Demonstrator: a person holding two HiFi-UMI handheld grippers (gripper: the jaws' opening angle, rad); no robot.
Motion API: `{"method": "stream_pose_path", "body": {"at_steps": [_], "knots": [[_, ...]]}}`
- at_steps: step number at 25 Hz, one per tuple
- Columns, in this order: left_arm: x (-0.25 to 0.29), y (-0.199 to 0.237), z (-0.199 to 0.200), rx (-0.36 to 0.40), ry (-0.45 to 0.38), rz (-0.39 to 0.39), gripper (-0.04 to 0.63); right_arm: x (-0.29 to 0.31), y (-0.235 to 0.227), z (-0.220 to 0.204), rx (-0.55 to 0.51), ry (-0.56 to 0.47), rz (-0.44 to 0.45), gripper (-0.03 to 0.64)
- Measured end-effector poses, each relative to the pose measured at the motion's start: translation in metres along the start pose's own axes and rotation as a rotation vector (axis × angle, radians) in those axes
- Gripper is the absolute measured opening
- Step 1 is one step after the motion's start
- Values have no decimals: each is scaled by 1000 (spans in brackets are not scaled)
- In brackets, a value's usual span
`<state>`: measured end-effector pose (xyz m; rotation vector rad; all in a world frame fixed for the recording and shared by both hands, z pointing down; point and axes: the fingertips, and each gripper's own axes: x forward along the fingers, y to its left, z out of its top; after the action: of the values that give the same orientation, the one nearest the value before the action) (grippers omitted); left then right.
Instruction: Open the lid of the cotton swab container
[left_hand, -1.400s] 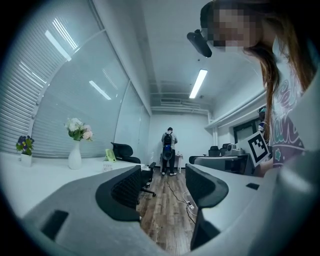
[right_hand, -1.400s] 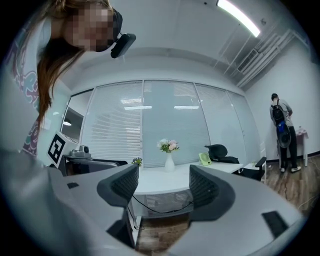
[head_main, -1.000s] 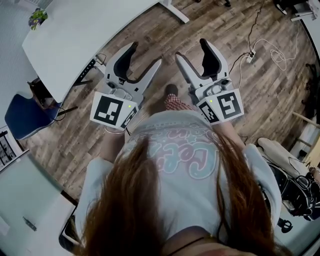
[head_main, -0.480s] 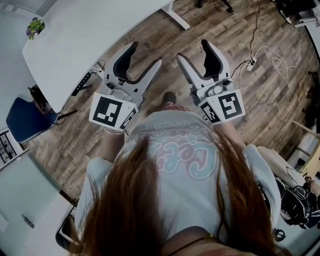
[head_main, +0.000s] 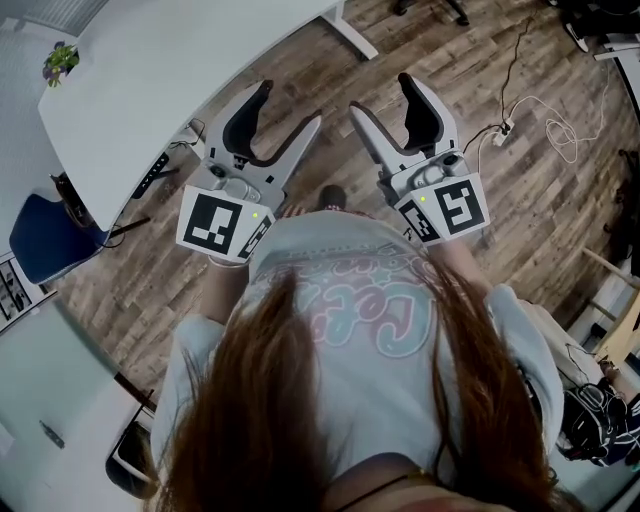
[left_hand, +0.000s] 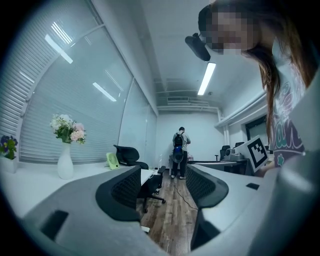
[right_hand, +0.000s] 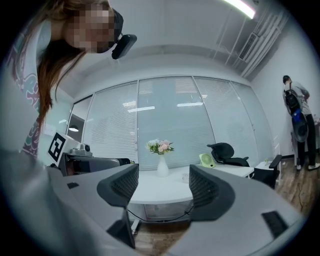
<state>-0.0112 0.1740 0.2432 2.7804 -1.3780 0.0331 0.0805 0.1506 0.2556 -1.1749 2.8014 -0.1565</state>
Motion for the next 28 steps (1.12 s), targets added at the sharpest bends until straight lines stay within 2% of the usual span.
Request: {"method": "stream_pose_path", "body": {"at_steps": [9,28], "knots": [[-15,20,-12,-43,17,28,250,11,14,-11,16,13,19,301],[-20,8,-5,-16,3,42,250,0,20,-2,-5,-9,37,301]]}}
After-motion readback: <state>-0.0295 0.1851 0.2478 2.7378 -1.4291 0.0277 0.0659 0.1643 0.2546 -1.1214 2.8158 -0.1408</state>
